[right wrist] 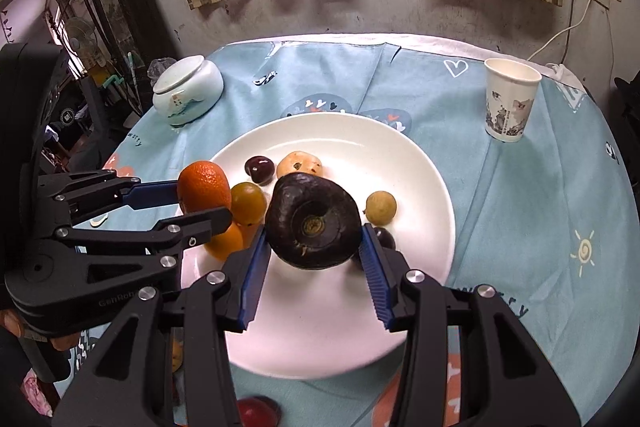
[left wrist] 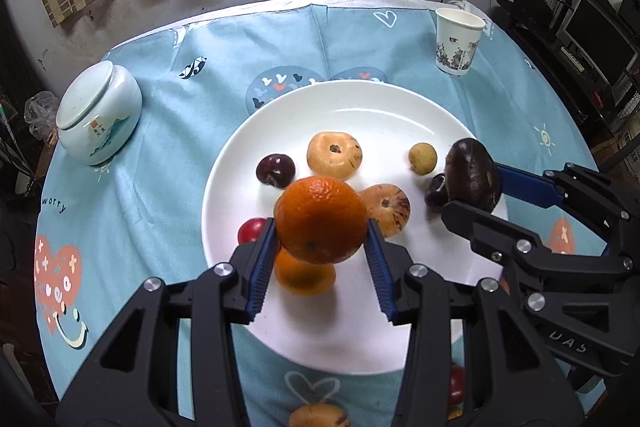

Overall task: Organize fruits
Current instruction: 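Carry the orange and plum onto the white plate and open both tools, then move both tools back to the fruit cluster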

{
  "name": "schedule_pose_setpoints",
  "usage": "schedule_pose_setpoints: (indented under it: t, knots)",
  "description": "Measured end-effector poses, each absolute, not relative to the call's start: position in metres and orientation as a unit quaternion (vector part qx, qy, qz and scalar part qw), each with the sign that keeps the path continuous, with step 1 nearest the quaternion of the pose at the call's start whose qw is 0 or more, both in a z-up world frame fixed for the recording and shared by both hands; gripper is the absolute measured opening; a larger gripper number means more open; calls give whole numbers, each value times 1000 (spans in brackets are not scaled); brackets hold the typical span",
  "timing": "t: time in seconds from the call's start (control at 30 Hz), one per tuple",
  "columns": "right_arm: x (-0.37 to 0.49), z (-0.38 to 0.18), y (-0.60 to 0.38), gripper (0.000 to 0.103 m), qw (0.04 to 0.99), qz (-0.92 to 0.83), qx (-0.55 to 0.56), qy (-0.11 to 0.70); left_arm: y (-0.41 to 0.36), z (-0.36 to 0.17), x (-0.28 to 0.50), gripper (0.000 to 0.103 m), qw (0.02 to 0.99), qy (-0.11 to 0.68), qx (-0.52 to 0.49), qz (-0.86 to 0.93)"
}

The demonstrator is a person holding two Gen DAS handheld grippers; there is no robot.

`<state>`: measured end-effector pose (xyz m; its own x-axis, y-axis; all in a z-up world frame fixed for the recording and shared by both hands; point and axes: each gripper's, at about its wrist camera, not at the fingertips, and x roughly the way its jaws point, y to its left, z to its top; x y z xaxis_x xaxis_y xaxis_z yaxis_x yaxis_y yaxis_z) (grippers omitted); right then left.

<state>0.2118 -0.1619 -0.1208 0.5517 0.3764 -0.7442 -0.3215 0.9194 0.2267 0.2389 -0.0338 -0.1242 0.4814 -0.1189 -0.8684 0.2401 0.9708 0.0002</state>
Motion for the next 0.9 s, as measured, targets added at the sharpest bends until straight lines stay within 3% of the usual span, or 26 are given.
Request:
schedule_pose_setpoints:
  t: [0.4,0.5,0.53,0.57,0.9]
  knots:
    - [249,-137,-162,46,873,186,31,449,-37,-134,259,45,865,487,85,-88]
    - [253,-138,-160,50,874,174,17,453,-38,-133,261,46,867,482,94,-81]
    - [254,-138,-161,60,876,166,15,452,-36,-133,261,48,868,482,93,-77]
    - [253,-136,-165,67,880,158,21,447,-34,-132,261,57,869,480,91,-74]
    - [220,-118,-171,67,880,160,16,446,-28,-102,237,63,880,461,86,-71]
